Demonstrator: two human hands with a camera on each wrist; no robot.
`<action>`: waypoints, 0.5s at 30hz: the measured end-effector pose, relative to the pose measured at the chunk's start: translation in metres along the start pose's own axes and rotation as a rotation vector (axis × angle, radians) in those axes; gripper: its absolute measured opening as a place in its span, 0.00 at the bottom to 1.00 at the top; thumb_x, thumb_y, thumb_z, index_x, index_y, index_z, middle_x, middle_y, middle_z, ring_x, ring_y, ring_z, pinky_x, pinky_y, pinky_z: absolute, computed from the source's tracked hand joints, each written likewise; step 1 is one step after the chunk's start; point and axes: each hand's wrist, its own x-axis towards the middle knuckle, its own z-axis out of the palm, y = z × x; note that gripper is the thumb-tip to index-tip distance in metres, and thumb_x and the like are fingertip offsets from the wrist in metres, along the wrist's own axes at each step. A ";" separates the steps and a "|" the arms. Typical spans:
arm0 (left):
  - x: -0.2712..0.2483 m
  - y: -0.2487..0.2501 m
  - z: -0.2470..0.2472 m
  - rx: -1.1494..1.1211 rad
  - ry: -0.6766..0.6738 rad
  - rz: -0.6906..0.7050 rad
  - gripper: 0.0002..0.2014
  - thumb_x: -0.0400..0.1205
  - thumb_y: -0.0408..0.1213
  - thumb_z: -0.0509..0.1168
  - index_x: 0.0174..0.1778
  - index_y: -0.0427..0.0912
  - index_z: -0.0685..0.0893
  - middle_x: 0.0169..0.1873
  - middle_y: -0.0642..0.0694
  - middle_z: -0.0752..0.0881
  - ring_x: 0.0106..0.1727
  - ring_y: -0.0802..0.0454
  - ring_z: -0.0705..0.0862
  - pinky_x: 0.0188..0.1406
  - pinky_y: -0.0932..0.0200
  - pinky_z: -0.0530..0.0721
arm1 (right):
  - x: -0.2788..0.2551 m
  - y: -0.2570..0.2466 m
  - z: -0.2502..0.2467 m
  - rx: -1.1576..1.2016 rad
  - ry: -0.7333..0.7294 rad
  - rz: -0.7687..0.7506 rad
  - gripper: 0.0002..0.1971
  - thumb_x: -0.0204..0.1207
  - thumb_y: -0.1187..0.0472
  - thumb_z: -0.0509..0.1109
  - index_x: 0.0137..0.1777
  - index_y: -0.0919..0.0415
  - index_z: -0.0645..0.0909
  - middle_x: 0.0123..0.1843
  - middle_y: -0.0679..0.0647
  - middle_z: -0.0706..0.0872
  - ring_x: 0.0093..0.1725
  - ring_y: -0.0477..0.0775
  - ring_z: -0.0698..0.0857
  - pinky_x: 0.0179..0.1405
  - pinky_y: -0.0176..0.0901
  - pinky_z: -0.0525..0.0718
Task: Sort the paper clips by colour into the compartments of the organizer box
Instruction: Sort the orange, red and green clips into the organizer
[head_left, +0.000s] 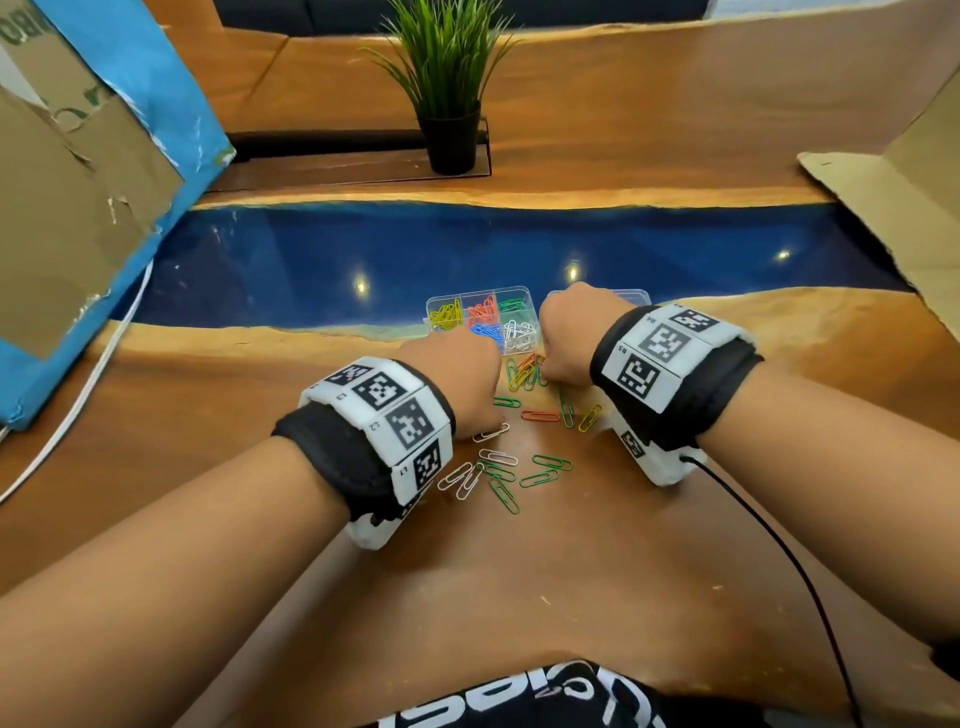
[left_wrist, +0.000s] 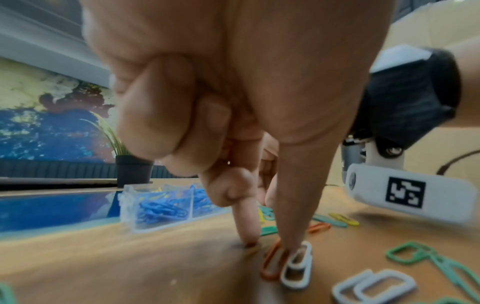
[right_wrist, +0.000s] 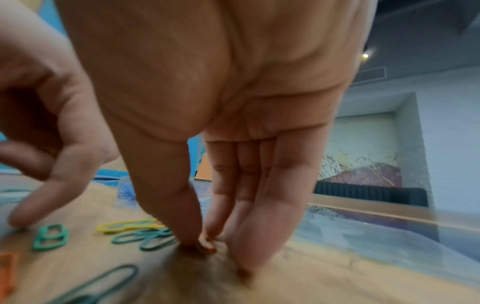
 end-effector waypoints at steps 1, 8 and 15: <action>0.000 0.000 0.000 0.011 -0.007 -0.002 0.10 0.76 0.48 0.68 0.42 0.45 0.86 0.42 0.48 0.87 0.46 0.46 0.86 0.48 0.50 0.87 | 0.000 -0.001 0.000 -0.009 -0.010 -0.001 0.19 0.75 0.55 0.70 0.28 0.59 0.66 0.30 0.53 0.72 0.36 0.56 0.78 0.35 0.43 0.76; 0.000 -0.003 0.002 -0.005 -0.065 -0.012 0.08 0.75 0.44 0.68 0.43 0.44 0.86 0.41 0.49 0.88 0.45 0.48 0.86 0.46 0.53 0.88 | -0.004 0.006 0.002 0.036 -0.115 0.030 0.18 0.68 0.51 0.72 0.26 0.59 0.71 0.24 0.51 0.75 0.26 0.49 0.74 0.29 0.40 0.78; -0.002 -0.005 0.004 -0.049 -0.100 -0.005 0.10 0.72 0.42 0.69 0.44 0.43 0.87 0.42 0.47 0.89 0.46 0.48 0.87 0.45 0.53 0.89 | -0.011 0.023 0.006 0.525 -0.179 -0.034 0.04 0.67 0.63 0.74 0.34 0.59 0.82 0.33 0.56 0.89 0.30 0.50 0.86 0.37 0.44 0.89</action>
